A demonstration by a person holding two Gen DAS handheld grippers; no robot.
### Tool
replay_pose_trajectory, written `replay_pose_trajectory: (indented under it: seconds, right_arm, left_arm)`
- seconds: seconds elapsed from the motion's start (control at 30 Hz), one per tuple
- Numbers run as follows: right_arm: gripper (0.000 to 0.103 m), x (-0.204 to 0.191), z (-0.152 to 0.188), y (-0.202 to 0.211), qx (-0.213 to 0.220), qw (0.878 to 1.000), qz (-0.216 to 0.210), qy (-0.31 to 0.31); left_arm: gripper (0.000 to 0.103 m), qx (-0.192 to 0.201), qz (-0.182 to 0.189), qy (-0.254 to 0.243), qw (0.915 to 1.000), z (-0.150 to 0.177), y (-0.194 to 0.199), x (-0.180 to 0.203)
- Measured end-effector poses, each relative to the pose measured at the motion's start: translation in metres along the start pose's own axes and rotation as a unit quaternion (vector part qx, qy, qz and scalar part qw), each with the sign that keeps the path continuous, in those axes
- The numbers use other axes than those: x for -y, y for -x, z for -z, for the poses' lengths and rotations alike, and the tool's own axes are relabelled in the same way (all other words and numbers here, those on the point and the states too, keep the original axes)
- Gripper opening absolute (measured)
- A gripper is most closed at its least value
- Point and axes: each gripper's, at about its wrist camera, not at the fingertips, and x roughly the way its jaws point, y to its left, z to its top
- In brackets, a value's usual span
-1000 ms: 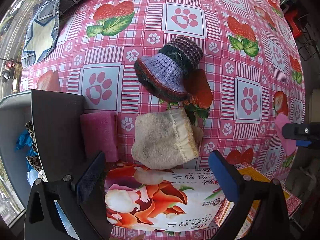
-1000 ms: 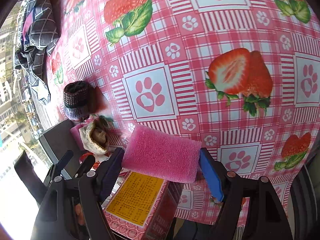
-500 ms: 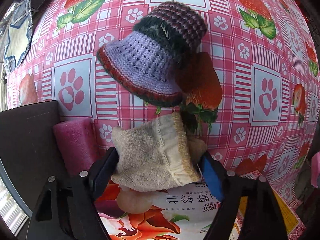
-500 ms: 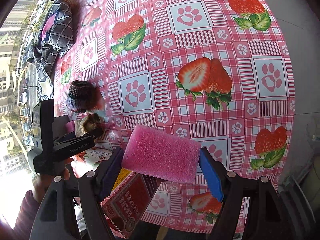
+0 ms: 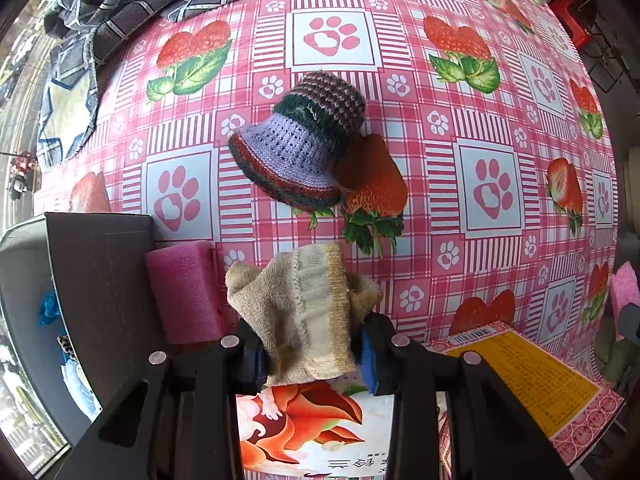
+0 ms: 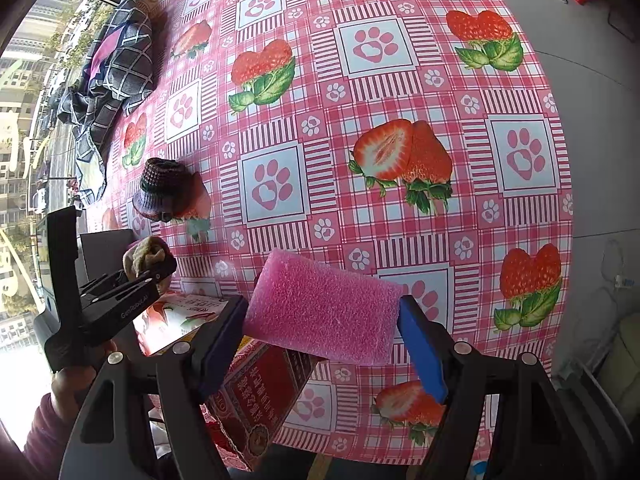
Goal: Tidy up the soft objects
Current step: 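Carry the beige sock and pink sponge in both tools toward the box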
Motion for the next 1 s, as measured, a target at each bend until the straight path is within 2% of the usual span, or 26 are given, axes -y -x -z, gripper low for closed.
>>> replay_pose_trajectory:
  seconds: [0.33, 0.53, 1.0]
  right_arm:
    - [0.076, -0.004, 0.018, 0.021, 0.032, 0.999, 0.009, -0.015]
    - [0.076, -0.018, 0.033, 0.036, 0.054, 0.998, 0.015, -0.006]
    - [0.076, -0.043, 0.065, 0.058, 0.086, 0.996, 0.018, 0.001]
  left_arm:
    - [0.038, 0.054, -0.001, -0.008, 0.9985, 0.036, 0.050, 0.010]
    - [0.038, 0.069, 0.009, -0.008, 0.9976, 0.036, 0.074, -0.007]
    - [0.038, 0.090, 0.025, -0.033, 0.9951, 0.075, 0.104, -0.010]
